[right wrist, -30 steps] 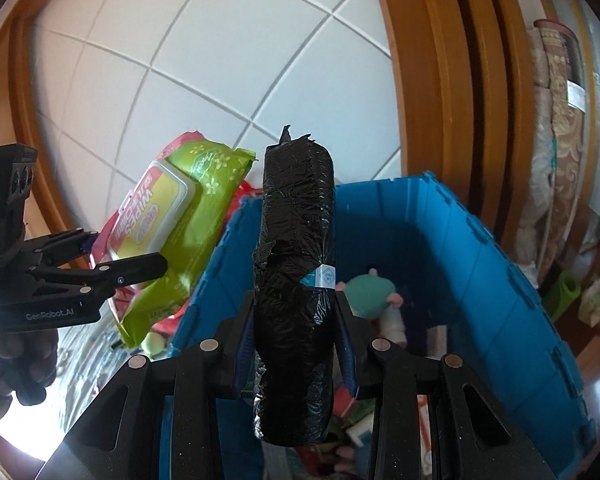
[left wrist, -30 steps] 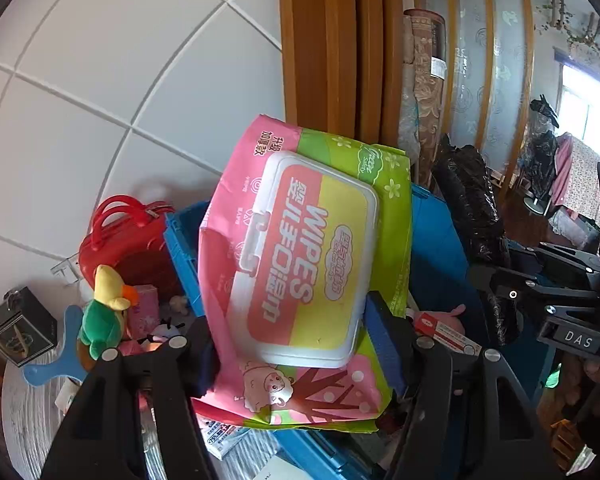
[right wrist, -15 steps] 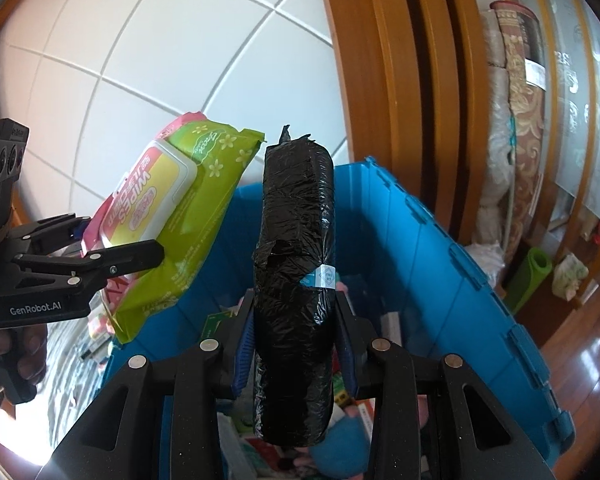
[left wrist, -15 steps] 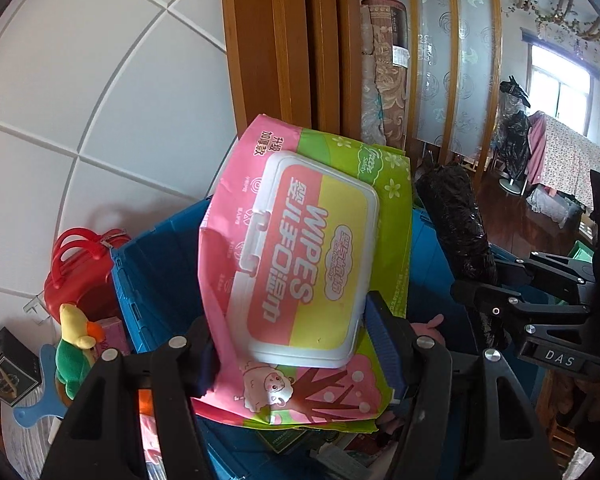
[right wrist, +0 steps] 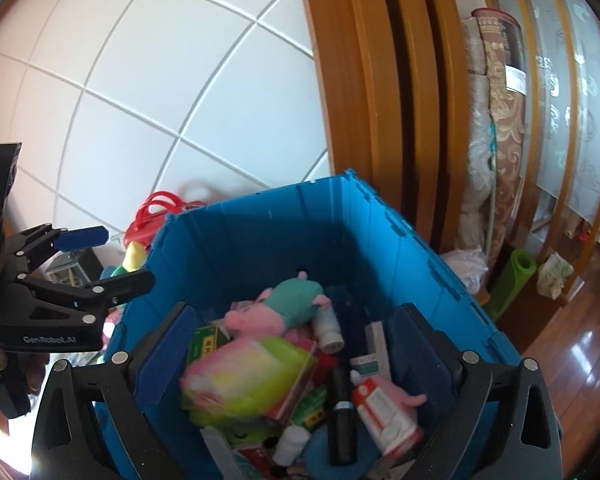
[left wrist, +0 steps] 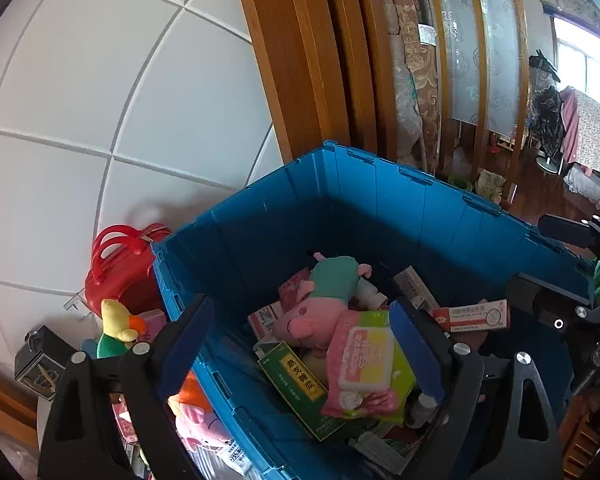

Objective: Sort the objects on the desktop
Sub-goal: 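Open both grippers to drop the wipes pack and black roll into the bin, then move both grippers back over the table items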

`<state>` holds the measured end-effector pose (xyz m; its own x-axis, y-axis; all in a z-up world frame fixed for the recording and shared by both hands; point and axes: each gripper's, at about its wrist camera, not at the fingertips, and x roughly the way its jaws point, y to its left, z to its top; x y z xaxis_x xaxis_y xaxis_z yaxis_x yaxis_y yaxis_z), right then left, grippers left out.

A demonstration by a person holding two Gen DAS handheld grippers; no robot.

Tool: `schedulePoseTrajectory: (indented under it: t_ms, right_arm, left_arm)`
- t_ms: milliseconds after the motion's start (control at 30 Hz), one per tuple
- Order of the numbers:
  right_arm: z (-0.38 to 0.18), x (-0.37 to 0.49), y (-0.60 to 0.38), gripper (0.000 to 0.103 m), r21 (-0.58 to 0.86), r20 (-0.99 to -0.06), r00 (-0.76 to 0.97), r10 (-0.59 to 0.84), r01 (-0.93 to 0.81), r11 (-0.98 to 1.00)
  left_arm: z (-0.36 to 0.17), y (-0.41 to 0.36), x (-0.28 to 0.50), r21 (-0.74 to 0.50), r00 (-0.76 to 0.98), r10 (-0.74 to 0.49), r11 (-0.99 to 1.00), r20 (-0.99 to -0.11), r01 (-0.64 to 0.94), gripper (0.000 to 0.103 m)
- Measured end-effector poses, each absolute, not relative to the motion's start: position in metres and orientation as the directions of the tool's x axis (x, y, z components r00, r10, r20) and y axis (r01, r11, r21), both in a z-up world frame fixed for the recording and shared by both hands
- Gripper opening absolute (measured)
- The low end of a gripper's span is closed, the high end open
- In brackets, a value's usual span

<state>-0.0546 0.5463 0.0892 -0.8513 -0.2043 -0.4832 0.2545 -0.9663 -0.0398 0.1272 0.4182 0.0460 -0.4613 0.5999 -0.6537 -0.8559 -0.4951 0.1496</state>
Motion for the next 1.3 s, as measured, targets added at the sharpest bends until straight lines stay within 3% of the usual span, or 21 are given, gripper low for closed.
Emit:
schedulePoseTrajectory:
  t_ms: [367,867,1100,1300]
  right_arm:
    - [0.09,-0.029,0.472,0.101,-0.082,-0.486,-0.823,-0.293,0.377,-0.923]
    - [0.062,0.013,0.32,0.101,-0.146,-0.537,-0.717,-0.444,0.597,-0.789]
    - [0.029,0.032,0.257,0.101,-0.178,-0.594,-0.659,-0.461,0.667,-0.724]
    - [-0.034,0.039,0.217,0.101,-0.174,-0.679,-0.589,-0.438,0.709,-0.683]
  left_arm:
    - [0.043,0.334,0.102,0.125,-0.503,0.566,-0.574,-0.653,-0.809,0.09]
    - [-0.007,0.147,0.043,0.06,-0.566,0.408,-0.772,-0.716,-0.633,0.09]
    - [-0.066,0.051,0.018,0.035,-0.539,0.296,-0.853,-0.789,-0.521,0.09]
    - [-0.148,-0.03,0.002,0.042,-0.459,0.167,-0.911,-0.873,-0.411,0.09]
